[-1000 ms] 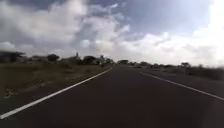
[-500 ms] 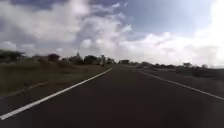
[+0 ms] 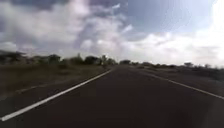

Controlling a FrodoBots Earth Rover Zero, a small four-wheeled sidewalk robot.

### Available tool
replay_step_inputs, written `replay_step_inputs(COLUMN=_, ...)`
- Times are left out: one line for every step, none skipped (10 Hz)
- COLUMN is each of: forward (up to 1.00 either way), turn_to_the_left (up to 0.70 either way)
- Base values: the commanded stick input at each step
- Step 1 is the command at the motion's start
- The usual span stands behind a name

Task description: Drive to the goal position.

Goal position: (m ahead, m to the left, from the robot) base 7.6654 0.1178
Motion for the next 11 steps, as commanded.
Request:
replay_step_inputs(forward=1.00, turn_to_the_left=0.00)
replay_step_inputs(forward=1.00, turn_to_the_left=0.00)
replay_step_inputs(forward=1.00, turn_to_the_left=0.00)
replay_step_inputs(forward=1.00, turn_to_the_left=0.00)
replay_step_inputs(forward=1.00, turn_to_the_left=0.00)
replay_step_inputs(forward=1.00, turn_to_the_left=0.00)
replay_step_inputs(forward=1.00, turn_to_the_left=0.00)
replay_step_inputs(forward=1.00, turn_to_the_left=0.00)
replay_step_inputs(forward=1.00, turn_to_the_left=0.00)
replay_step_inputs(forward=1.00, turn_to_the_left=0.00)
replay_step_inputs(forward=1.00, turn_to_the_left=0.00)
